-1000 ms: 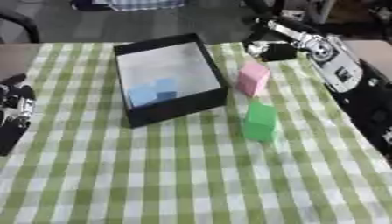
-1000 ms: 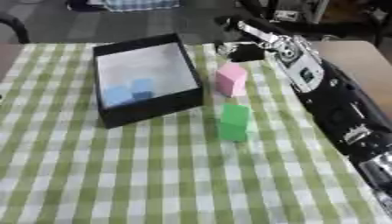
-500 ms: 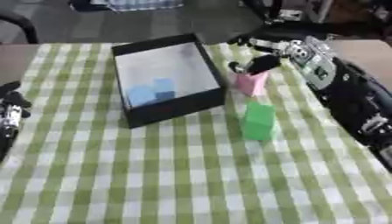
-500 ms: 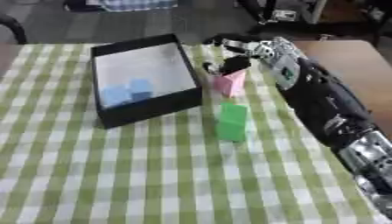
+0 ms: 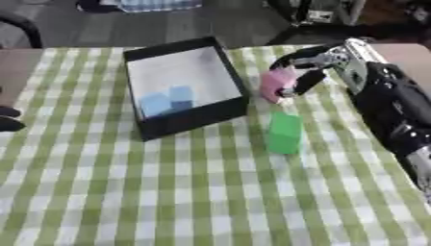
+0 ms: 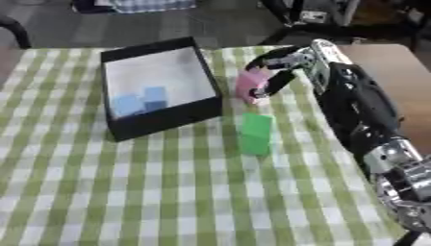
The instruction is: Pick up objects on the table and place them in the box.
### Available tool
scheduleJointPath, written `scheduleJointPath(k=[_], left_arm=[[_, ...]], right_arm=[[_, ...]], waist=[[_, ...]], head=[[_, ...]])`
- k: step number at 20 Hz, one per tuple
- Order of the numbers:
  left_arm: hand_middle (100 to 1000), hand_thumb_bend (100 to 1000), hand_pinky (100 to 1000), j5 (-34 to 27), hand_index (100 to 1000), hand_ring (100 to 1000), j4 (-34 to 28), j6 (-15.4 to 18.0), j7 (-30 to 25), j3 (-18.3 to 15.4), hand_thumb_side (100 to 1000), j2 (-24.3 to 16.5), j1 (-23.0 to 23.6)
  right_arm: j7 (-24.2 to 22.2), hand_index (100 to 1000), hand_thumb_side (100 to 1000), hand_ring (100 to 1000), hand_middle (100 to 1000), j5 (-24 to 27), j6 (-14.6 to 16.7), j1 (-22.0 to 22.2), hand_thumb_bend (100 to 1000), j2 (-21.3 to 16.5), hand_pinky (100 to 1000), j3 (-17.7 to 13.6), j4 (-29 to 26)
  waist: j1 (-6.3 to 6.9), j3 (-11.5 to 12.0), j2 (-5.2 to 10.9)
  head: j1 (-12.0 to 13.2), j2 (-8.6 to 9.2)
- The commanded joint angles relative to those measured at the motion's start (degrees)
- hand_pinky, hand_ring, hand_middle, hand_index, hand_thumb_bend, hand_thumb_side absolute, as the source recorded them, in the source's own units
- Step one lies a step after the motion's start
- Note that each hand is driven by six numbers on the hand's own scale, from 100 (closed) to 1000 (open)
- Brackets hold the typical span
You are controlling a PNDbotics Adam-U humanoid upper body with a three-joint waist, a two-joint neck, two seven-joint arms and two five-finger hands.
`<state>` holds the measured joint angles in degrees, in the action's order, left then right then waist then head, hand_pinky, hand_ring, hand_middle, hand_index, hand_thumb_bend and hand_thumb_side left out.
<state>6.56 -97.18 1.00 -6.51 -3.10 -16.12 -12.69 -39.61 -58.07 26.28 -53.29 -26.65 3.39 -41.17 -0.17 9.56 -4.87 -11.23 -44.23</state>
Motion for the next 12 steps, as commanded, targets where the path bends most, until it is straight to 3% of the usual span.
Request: scheduleJointPath(k=[1,4,9,12], left_arm=[[560,126,656,-0.22,887,542,-1.42,0.03,-0.26,-0.48,1000,-1.37,-0.42],[559,126,656,-0.24,887,542,-1.49,0.00,-0.29,-0.43,1000,-1.25,-0.41],[559,126,656,-0.29,887,542,-1.64,0.00,-0.47,-0.26,1000,-0.96,-0.42],[559,126,656,-0.29,887,541,-1.68,-0.04,-0.46,-0.27,1000,-0.86,-0.42]], right_arm=[[1.02,1000,622,990,997,-1.51,0.37,-0.94,244,-0.40,961,-0.60,0.48],[2.52,993,559,943,975,-1.68,0.87,-0.84,220,0.14,923,-0.65,0.62],[5.03,944,315,791,889,-2.54,2.27,-0.46,134,0.90,798,-0.39,0.87],[6.89,812,159,630,756,-3.02,2.95,-0.27,100,1.22,688,-0.48,0.97]], waist=[[0.74,0.10,0.69],[0.71,0.24,0.61],[0.65,0.53,0.42],[0.58,0.71,0.32]], head=[[-0.10,0.11],[-0.20,0.11],[-0.30,0.11],[-0.33,0.11]])
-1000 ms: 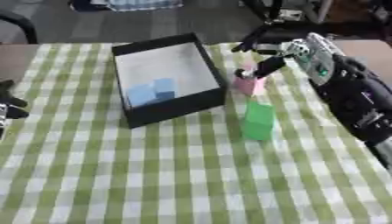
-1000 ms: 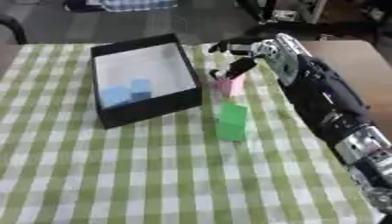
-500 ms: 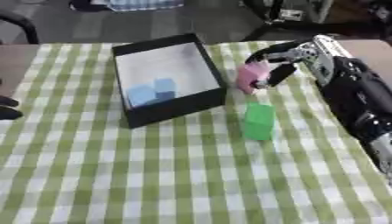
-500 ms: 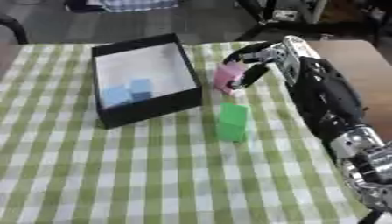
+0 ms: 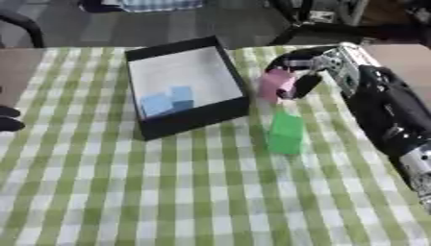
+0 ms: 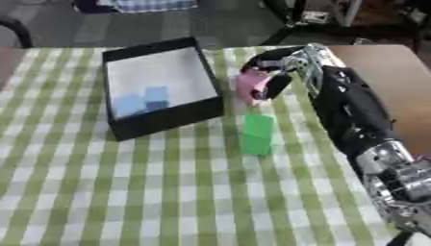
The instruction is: Pick up objects on the table and place them in the box.
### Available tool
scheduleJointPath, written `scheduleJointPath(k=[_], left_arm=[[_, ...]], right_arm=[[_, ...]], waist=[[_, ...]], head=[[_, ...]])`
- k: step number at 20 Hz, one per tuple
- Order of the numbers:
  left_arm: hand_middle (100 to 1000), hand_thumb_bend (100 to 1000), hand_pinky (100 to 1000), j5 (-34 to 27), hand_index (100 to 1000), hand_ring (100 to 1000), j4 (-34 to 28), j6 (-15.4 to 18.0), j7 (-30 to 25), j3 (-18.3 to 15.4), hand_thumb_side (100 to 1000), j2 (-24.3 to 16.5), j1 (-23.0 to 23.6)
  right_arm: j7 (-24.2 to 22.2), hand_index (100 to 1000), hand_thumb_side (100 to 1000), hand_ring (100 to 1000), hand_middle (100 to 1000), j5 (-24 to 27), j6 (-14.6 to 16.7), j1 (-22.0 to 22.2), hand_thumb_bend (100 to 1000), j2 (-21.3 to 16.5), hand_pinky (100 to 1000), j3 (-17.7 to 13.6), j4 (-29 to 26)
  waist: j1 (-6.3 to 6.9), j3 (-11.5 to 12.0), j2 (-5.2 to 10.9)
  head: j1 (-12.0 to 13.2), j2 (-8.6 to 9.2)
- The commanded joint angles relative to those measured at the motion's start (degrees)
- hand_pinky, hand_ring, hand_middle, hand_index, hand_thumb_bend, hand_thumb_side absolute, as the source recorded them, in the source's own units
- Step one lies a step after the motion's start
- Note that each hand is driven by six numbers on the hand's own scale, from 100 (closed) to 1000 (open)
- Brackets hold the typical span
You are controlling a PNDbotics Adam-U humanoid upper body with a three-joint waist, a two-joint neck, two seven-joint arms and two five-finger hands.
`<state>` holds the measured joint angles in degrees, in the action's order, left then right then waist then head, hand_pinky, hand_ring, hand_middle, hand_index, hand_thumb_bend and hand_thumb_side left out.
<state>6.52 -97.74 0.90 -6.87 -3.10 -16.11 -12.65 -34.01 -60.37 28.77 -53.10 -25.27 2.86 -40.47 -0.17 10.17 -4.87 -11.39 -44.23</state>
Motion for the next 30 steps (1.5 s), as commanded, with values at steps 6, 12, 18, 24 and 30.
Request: scheduleJointPath(k=[6,12,18,24,30], left_arm=[[559,108,655,-0.27,887,541,-1.18,-0.01,0.03,-0.35,1000,-0.85,-0.45],[558,100,655,-0.18,888,541,-1.22,-0.09,0.19,-0.44,1000,-0.97,-0.31],[558,100,661,-0.30,886,540,-1.29,-0.11,0.15,-0.35,1000,-0.52,-0.16],[558,100,661,-0.51,885,540,-1.50,0.03,-0.79,0.60,1000,0.84,-1.01],[557,100,663,-0.86,885,539,-1.68,0.08,-1.29,1.02,1000,1.33,-1.60]], right_arm=[[7.31,618,100,448,477,1.55,1.22,-0.62,100,-0.90,557,-0.48,-2.31],[9.22,617,100,431,465,8.18,0.72,-2.52,100,-3.63,561,-1.01,-7.84],[9.30,618,100,411,448,17.84,-1.23,-5.47,100,-2.24,570,-1.62,-9.25],[6.24,636,100,422,457,21.78,-2.06,-8.35,100,4.21,585,-0.18,-7.19],[4.60,906,264,580,733,17.62,-2.10,-8.65,100,8.82,730,0.46,-3.61]], waist=[[0.28,0.22,0.36],[-0.17,0.14,0.73],[-0.16,0.31,1.11],[0.51,2.56,0.77],[0.71,5.16,0.18]], head=[[-0.27,0.11],[-0.20,0.11],[-0.37,0.11],[-2.76,0.11],[-4.79,0.11]])
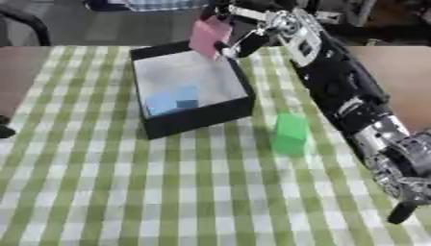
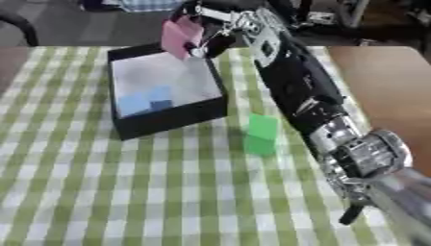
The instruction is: Pick up objects on the table and place them in the box.
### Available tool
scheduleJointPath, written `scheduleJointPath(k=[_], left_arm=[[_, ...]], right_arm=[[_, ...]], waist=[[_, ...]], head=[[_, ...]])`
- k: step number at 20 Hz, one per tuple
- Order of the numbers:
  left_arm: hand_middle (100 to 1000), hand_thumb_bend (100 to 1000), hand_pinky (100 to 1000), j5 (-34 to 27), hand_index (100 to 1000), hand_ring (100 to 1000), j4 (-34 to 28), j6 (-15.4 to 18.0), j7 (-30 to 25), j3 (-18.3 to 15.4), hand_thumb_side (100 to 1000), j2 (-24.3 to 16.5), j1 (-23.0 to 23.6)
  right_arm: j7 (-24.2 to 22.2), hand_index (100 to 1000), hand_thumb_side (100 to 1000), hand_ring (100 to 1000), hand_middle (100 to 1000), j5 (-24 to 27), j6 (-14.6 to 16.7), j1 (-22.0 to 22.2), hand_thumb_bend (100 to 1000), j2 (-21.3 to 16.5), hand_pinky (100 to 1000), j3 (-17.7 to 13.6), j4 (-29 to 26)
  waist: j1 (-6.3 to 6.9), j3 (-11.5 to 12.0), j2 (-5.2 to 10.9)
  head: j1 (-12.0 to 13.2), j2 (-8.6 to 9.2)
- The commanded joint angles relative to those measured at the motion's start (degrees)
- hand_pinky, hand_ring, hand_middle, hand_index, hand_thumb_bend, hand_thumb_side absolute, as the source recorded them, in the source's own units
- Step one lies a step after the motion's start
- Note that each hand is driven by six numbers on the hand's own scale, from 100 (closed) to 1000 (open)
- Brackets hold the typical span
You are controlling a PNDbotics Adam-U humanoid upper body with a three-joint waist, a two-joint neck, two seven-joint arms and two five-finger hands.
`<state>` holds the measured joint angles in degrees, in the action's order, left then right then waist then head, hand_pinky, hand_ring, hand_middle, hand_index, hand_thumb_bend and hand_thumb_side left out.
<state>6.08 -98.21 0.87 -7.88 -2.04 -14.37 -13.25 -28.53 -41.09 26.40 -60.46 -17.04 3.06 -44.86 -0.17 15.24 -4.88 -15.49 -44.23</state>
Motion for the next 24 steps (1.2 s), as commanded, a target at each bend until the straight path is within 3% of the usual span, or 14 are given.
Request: scheduleJointPath(k=[1,2,4,6,9,14,17,21,22,23,24], left_arm=[[556,100,663,-0.45,885,539,-1.23,0.09,-0.25,-0.09,1000,-0.42,-0.98],[556,100,663,-0.47,885,539,-1.24,0.07,-0.21,-0.13,1000,-0.43,-0.96],[556,100,664,-0.49,885,538,-1.23,0.02,-0.19,-0.13,1000,-0.42,-0.90],[556,100,664,-0.50,885,538,-1.21,0.02,-0.30,-0.07,1000,-0.37,-0.82],[553,100,664,-0.45,885,537,-1.15,-0.03,-0.19,-0.26,1000,-0.49,-0.59],[552,100,666,-0.37,885,538,-1.07,-0.02,-0.07,-0.52,1000,-0.87,-0.04],[551,100,666,-0.02,885,537,-0.80,-0.21,0.57,-1.33,1000,-1.93,0.92],[550,100,667,0.38,886,537,-0.50,-0.37,1.33,-2.07,1000,-3.10,1.65],[550,100,667,0.42,886,537,-0.38,-0.41,1.49,-2.22,1000,-3.32,1.78],[550,100,666,0.45,886,537,-0.22,-0.46,1.63,-2.37,1000,-3.48,1.88],[550,100,666,0.47,886,537,-0.06,-0.50,1.74,-2.46,1000,-3.60,1.96]], right_arm=[[-1.72,932,349,638,789,-2.81,0.77,-1.11,100,1.04,764,0.72,1.21],[-2.37,967,466,775,888,-4.09,1.27,-0.99,100,1.29,842,1.05,1.30],[-3.07,990,565,914,954,-7.53,2.15,-0.76,162,1.54,932,1.71,0.69],[-2.41,993,633,947,963,-10.26,2.69,-0.53,201,1.67,958,1.73,-0.08],[-0.70,996,653,960,974,-11.64,3.15,-0.28,206,1.37,971,1.62,-0.92],[0.38,1000,569,951,978,-9.09,5.15,0.75,174,-1.22,971,2.51,-4.85],[0.01,1000,525,934,966,-1.07,7.91,3.73,161,-7.53,956,4.59,-13.18],[-2.01,998,527,915,946,14.31,8.45,11.68,135,-18.27,952,7.10,-28.21],[-2.94,998,520,912,942,18.30,7.96,14.41,225,-21.03,950,7.47,-32.31],[-4.16,998,558,909,942,21.99,7.27,17.21,114,-23.52,948,7.77,-36.16],[-5.64,997,568,906,939,25.38,6.24,19.74,107,-25.58,946,7.91,-39.65]], waist=[[0.66,0.20,0.13],[0.60,0.24,0.09],[0.43,0.17,0.04],[0.33,0.03,0.04],[0.24,-0.39,0.14],[-0.12,-1.76,0.47],[-1.15,-3.72,0.85],[-2.19,-5.86,1.07],[-2.39,-6.30,1.09],[-2.57,-6.69,1.10],[-2.71,-6.97,1.11]], head=[[-0.79,0.11],[-0.83,0.11],[-0.82,0.11],[-0.75,0.11],[-0.52,0.11],[0.16,0.11],[1.26,0.11],[2.89,0.11],[3.20,0.11],[3.47,0.11],[3.68,0.11]])
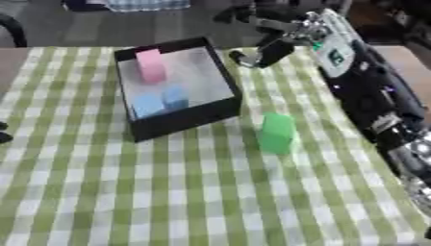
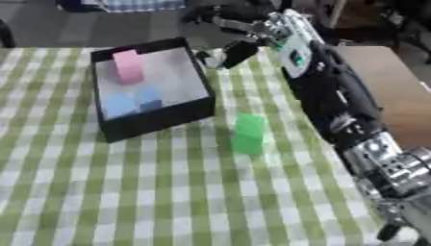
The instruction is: Pick up objects on the table and place them in the box.
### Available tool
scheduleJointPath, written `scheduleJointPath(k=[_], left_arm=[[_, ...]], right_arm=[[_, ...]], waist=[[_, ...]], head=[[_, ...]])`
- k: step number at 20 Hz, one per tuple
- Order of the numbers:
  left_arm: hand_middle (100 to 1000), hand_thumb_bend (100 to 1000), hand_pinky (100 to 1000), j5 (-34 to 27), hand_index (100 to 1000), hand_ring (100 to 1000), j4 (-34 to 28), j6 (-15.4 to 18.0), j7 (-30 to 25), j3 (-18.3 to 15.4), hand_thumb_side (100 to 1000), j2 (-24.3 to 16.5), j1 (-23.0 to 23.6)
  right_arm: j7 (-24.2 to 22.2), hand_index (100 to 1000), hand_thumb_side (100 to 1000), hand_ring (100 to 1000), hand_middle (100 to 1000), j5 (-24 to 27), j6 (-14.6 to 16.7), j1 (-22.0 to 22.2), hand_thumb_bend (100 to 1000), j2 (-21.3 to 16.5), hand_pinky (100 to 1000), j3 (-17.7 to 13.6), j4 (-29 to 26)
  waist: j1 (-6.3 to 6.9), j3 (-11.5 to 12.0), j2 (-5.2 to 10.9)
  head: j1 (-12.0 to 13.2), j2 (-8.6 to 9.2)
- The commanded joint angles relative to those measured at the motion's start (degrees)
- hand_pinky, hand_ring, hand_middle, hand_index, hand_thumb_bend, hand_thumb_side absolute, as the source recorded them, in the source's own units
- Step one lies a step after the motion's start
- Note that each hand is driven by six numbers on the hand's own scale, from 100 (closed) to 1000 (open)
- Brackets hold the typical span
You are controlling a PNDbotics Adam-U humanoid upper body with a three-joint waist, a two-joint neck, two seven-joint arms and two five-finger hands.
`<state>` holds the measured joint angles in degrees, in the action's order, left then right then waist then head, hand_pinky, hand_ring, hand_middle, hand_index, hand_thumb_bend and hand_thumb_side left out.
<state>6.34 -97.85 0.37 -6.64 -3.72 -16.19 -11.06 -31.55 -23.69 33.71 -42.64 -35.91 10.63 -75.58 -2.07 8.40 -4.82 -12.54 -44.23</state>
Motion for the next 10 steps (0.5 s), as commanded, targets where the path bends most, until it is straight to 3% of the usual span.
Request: scheduleJointPath(k=[1,5,8,10], left_arm=[[550,100,666,0.23,886,537,-0.22,-0.05,0.57,-0.84,1000,-1.86,-0.15],[550,100,667,0.31,886,536,0.40,-0.06,0.43,-0.70,1000,-1.91,-0.19],[549,100,667,0.37,886,536,0.67,-0.06,0.53,-0.83,1000,-2.02,-0.12],[549,100,667,0.38,886,536,0.86,-0.09,0.48,-0.74,1000,-2.00,-0.07]], right_arm=[[-4.40,998,564,907,940,11.18,-2.33,4.35,104,-8.34,945,0.61,-11.93],[-13.15,1000,535,911,942,18.77,-5.53,11.02,100,-12.93,946,2.88,-19.47],[-19.00,999,544,911,941,19.23,-6.37,13.47,100,-13.77,945,4.67,-21.14],[-20.09,1000,550,925,953,17.29,-6.16,14.13,100,-13.30,948,6.29,-21.04]], waist=[[-0.92,-0.38,1.07],[-0.96,-0.66,1.09],[-0.86,-0.59,1.11],[-0.77,-0.56,1.12]], head=[[0.85,0.11],[0.72,0.11],[0.61,0.11],[0.41,0.11]])
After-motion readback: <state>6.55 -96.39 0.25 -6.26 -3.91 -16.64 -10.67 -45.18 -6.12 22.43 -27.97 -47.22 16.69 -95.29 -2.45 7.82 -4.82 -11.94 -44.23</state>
